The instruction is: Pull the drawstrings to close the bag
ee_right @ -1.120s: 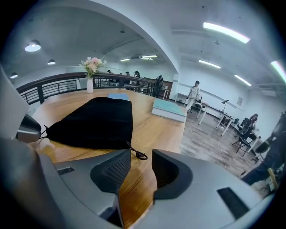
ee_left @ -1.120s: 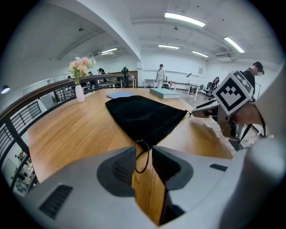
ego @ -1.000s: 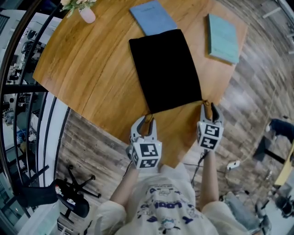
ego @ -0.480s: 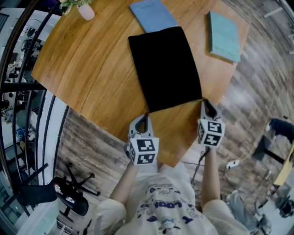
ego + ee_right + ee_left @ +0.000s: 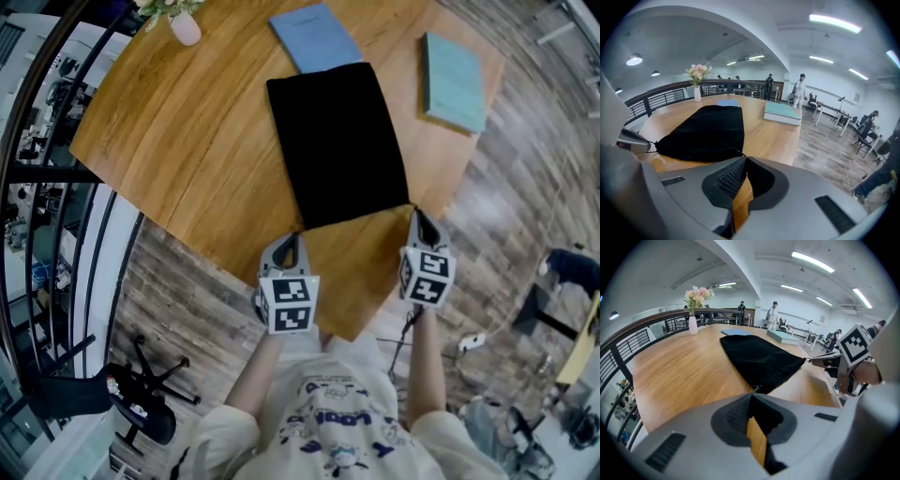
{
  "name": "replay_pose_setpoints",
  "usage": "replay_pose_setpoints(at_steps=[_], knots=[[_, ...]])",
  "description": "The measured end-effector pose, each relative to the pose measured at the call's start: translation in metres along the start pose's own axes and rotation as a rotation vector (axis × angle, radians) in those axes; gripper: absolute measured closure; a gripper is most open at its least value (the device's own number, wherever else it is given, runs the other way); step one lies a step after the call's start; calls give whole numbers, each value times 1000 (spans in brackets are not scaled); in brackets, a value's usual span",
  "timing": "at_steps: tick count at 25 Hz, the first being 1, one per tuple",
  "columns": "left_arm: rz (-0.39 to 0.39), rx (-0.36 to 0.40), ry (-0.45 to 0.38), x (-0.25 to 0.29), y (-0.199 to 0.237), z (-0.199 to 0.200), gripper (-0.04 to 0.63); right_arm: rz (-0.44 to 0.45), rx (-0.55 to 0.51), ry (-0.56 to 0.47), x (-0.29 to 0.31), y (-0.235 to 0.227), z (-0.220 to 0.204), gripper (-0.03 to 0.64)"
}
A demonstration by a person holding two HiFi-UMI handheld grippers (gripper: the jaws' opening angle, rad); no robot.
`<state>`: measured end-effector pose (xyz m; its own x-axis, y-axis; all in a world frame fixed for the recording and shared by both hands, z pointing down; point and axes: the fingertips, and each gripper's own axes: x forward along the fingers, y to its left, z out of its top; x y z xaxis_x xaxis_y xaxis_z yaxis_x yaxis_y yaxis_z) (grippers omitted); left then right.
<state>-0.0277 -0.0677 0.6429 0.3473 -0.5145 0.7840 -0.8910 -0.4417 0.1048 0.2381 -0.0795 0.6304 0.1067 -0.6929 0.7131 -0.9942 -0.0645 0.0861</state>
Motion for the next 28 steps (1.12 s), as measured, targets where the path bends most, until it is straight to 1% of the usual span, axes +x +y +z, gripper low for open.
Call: replay_pose_setpoints(at_steps=[5,11,14,17,21,28], knots=[[31,-25,-18,-7,7,10,593,-20,-1,-35,-15,5,20,609],[109,-44,-84,-27,27,39,592,-70,-24,-114,-33,3,44,610],[150,-63,-123,-35,39,56,594,-68,2,-128,-41,7,55,611],[179,-89,-160,-43,49,73,594,-91,9,-161,-49,1,68,609],[211,-102,-190,-60,56,86,594,-122,7,-186,-66,-2,78,610],[267,-136,-245,-79,75,113,594,-163,41,-235,-81,-6,108,610]])
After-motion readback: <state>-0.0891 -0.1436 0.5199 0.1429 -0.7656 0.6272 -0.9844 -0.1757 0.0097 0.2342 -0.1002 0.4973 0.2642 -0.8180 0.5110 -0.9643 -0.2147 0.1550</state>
